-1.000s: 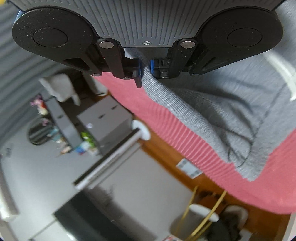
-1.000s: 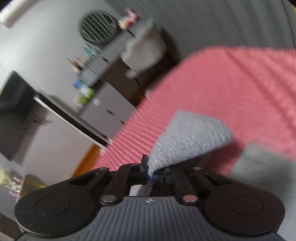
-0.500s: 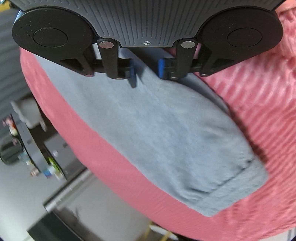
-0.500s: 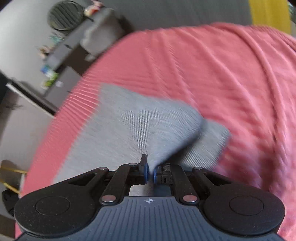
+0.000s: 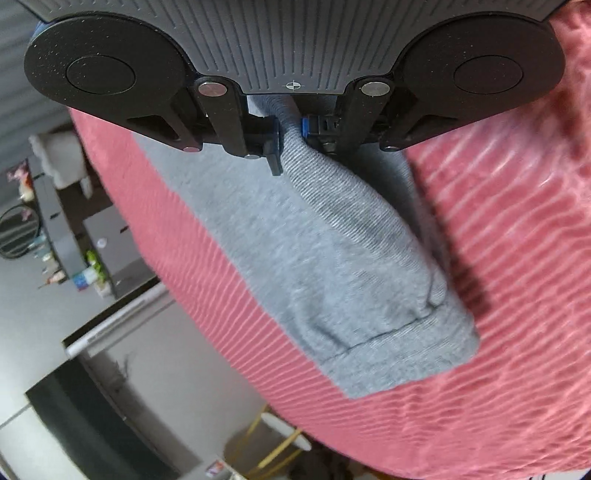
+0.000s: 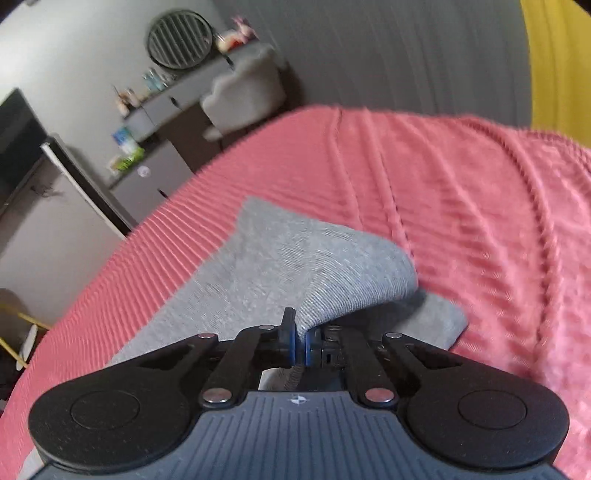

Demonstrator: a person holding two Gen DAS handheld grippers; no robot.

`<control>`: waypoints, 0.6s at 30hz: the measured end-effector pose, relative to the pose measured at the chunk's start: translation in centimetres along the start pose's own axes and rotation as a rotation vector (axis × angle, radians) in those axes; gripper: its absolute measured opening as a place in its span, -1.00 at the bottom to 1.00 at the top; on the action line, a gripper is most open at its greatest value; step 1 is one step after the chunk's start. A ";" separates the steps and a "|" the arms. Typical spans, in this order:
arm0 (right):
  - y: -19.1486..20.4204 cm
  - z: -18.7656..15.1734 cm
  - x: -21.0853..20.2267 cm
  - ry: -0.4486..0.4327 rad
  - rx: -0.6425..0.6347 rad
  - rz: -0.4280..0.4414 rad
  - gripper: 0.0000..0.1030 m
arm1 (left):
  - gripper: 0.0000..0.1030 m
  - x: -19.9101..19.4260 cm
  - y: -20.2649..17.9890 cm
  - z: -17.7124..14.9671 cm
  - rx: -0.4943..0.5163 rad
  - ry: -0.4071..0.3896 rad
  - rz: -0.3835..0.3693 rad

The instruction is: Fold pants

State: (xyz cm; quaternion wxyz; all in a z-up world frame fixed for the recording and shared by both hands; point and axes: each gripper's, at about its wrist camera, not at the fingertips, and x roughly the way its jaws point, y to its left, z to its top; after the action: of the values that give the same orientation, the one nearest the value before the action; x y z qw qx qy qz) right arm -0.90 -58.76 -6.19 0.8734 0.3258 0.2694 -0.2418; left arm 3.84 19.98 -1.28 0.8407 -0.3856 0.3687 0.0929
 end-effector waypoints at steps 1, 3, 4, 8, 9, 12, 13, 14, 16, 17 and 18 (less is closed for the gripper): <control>-0.6 -0.4 0.2 0.007 -0.003 -0.017 -0.91 | -0.77 0.2 0.1 -0.2 0.009 0.012 0.016; -1.4 -1.3 1.4 0.061 -0.021 -0.058 -0.91 | -0.73 0.1 0.6 -0.8 0.027 0.031 0.063; -1.7 -1.7 2.0 0.094 -0.024 -0.075 -0.91 | -0.72 0.3 0.6 -0.7 0.021 0.038 0.081; -1.7 -1.6 0.8 0.054 -0.021 -0.199 -0.66 | -0.11 -2.5 -1.5 -0.7 0.119 -0.094 0.264; -1.5 -1.3 0.2 0.033 -0.020 -0.249 -0.55 | 0.11 -3.8 -2.6 -1.0 0.181 -0.180 0.328; 0.0 -0.5 -1.8 -0.089 -0.046 -0.315 -0.51 | 0.43 -5.9 -6.4 -2.0 0.370 -0.376 0.300; 1.3 -0.5 -2.1 -0.126 -0.066 -0.285 -0.51 | 0.47 -5.9 -7.8 -2.4 0.409 -0.393 0.244; 2.7 -0.6 -2.2 -0.144 -0.089 -0.239 -0.51 | 0.58 -5.4 -9.1 -2.8 0.431 -0.391 0.177; 6.9 -1.8 -1.1 -0.118 -0.146 -0.078 -0.48 | 0.63 -3.2 -11.3 -3.8 0.443 -0.356 0.044; 9.0 -2.7 -0.1 -0.074 -0.172 0.028 -0.35 | 0.63 -1.6 -12.4 -4.5 0.434 -0.333 -0.003; 11.5 -3.9 1.3 0.013 -0.188 0.168 -0.27 | 0.63 0.3 -13.5 -5.2 0.424 -0.304 -0.032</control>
State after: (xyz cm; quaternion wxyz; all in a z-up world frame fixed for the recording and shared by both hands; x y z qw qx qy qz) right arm 5.69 -48.64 -4.48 0.9154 0.2655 0.2684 -0.1394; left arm 7.12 6.99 4.12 0.9499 -0.1881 0.2432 0.0569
